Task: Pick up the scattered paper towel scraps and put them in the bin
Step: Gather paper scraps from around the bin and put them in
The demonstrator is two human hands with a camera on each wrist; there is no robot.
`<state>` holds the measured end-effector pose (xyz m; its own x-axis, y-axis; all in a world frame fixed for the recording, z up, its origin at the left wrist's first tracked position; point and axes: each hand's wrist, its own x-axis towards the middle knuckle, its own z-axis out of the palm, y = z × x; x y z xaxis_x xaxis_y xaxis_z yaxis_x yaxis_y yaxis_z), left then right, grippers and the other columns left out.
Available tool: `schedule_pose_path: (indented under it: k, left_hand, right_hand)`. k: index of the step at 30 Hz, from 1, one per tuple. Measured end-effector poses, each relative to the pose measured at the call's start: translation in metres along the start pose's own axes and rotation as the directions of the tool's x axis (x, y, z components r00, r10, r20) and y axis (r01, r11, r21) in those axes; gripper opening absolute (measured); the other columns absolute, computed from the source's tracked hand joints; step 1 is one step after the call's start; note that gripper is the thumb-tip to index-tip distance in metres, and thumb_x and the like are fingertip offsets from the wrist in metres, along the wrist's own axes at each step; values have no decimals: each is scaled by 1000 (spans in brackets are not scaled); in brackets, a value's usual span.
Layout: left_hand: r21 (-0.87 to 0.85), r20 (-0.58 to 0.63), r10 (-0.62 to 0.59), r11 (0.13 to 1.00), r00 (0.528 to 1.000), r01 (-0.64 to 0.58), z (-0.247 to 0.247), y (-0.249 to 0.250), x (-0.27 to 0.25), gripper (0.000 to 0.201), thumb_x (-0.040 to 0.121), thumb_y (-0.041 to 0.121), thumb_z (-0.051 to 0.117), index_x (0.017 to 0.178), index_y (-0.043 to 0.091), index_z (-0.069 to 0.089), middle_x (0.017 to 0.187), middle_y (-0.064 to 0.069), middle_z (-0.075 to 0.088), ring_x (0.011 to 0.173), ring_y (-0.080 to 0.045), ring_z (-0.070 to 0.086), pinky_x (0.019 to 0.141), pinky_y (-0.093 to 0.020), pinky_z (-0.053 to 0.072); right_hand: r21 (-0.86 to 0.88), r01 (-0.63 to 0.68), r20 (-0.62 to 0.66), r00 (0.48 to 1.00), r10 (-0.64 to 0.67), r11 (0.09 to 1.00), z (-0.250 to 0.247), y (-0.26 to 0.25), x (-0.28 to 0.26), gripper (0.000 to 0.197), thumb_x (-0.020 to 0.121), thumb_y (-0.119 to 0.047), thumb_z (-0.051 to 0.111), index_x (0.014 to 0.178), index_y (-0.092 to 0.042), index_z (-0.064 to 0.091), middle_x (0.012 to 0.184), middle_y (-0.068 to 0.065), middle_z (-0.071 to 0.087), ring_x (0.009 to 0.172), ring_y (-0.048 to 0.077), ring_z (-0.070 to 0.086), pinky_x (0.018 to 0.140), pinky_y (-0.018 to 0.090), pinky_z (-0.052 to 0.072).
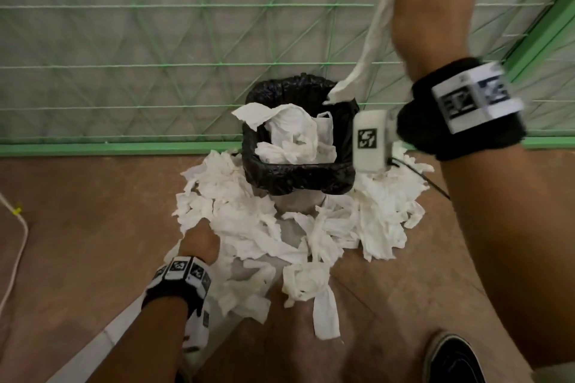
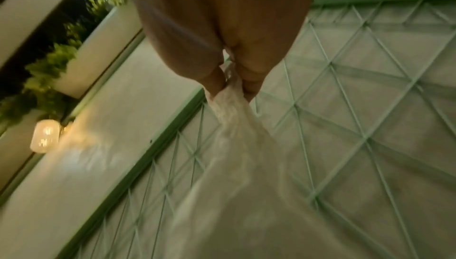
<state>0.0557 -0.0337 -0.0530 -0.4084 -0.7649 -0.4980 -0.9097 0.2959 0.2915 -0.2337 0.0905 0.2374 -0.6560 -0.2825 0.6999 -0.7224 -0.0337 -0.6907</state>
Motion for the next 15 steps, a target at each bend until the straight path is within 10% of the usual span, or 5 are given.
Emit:
schedule_pose_path:
  k: [3,6,12,15]
  left_hand:
    - [-61,32,-18,998,999,20,-21,12,1,47,100,32,38,134,1,47,145,-21,43,133,-35,42,108,-36,31]
    - [-79,9,11,997,1000,-10,-39,25,-2,46,99,31,40,131,-1,49,142,-23,46,131,-36,44,107,-37,33]
    - [-67,-110,104,991,988,-112,-71,51,-10,46,102,27,33,141,5,40,149,-19,39,138,-35,36,112,-39,28]
    - [52,-106,158,987,982,-153,-82,58,-8,41,102,17,33,140,6,42,152,-14,36,139,-32,36,113,-36,28]
  right_hand:
    - [-242,-113,322,927,189,964,30,24,-34,11,89,-25,53,94,-17,60,89,-3,59,82,16,57,69,25,47]
    - [-448,-46,660,657,365,893,40,55,-75,33,86,-32,65,115,-18,62,117,2,61,101,15,56,86,24,42]
    - [-499,-310,231,853,468,810,0,112,-80,17,87,-16,54,96,-6,64,101,15,69,93,29,63,77,32,46]
    - [-774,-290,273,650,709,564,-28,162,-112,25,86,-15,57,107,-2,60,114,24,63,105,38,59,84,37,47]
